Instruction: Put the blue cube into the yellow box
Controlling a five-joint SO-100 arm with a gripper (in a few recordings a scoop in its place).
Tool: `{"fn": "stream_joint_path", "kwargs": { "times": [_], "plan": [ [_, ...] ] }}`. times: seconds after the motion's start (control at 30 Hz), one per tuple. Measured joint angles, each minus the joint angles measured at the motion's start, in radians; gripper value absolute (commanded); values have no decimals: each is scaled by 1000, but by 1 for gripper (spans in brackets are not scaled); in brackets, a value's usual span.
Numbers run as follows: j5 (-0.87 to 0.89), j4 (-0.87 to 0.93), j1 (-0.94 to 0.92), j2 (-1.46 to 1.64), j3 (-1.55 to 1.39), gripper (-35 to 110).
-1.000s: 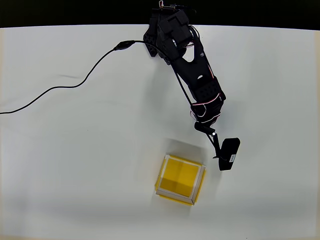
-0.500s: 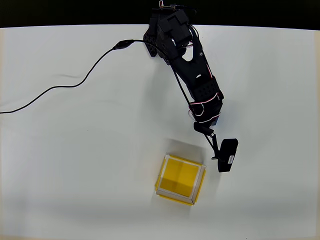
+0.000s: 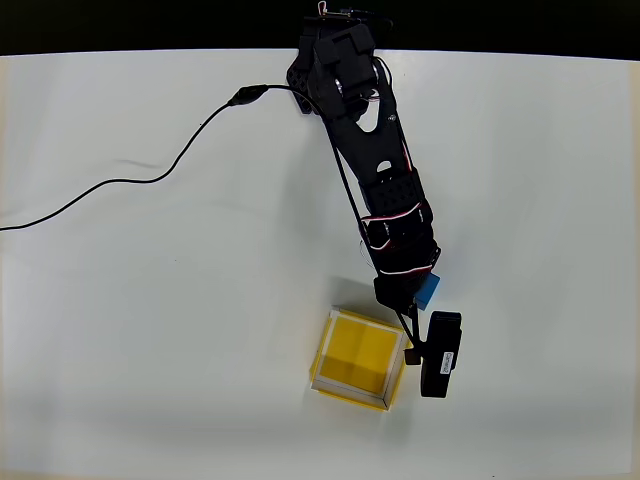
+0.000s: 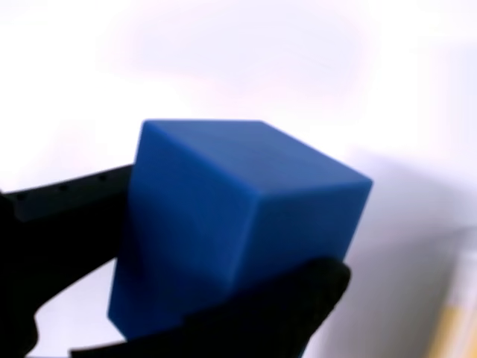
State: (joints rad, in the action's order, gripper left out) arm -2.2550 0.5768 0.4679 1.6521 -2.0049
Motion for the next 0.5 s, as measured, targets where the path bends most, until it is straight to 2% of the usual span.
{"fn": "stream_joint_path", "kwargs": {
  "times": [0.5],
  "plan": [
    [48, -169, -67, 0, 127, 13]
  ]
}}
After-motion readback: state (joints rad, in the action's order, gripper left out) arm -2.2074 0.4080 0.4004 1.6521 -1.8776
